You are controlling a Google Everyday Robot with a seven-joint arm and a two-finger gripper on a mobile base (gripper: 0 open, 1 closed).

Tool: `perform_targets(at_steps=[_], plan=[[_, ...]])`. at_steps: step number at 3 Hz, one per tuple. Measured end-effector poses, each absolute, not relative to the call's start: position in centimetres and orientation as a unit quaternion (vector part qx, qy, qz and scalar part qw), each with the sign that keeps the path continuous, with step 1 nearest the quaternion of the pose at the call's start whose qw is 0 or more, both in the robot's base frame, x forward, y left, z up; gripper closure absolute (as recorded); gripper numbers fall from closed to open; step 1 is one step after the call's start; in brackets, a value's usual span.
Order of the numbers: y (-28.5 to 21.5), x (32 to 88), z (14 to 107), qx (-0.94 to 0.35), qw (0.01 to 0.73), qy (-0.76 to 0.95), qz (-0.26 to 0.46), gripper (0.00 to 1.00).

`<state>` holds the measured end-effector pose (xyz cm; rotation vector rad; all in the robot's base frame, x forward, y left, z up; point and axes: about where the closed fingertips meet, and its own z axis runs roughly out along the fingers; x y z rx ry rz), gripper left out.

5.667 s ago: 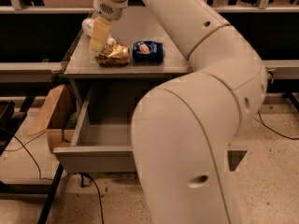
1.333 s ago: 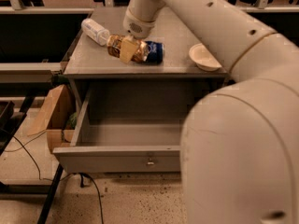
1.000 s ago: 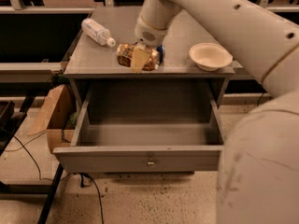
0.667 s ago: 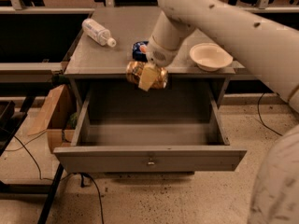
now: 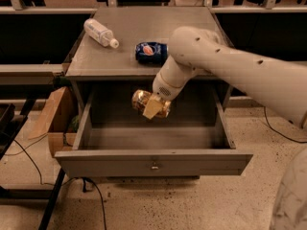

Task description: Place orange can into top drawer

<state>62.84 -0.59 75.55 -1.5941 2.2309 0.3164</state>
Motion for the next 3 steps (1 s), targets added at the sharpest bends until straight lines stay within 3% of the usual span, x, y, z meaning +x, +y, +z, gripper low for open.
perform_targets(at_steps=[1,2,3], plan=[[1.0,62.3,70.7,-0.579,0.187,0.781,0.142,1.00],[2.0,62.1,67.8,-0.583,0.181,0.775,0.163,0.86],[2.6,62.1,66.2,-0.584,0.177,0.773,0.175,0.62]])
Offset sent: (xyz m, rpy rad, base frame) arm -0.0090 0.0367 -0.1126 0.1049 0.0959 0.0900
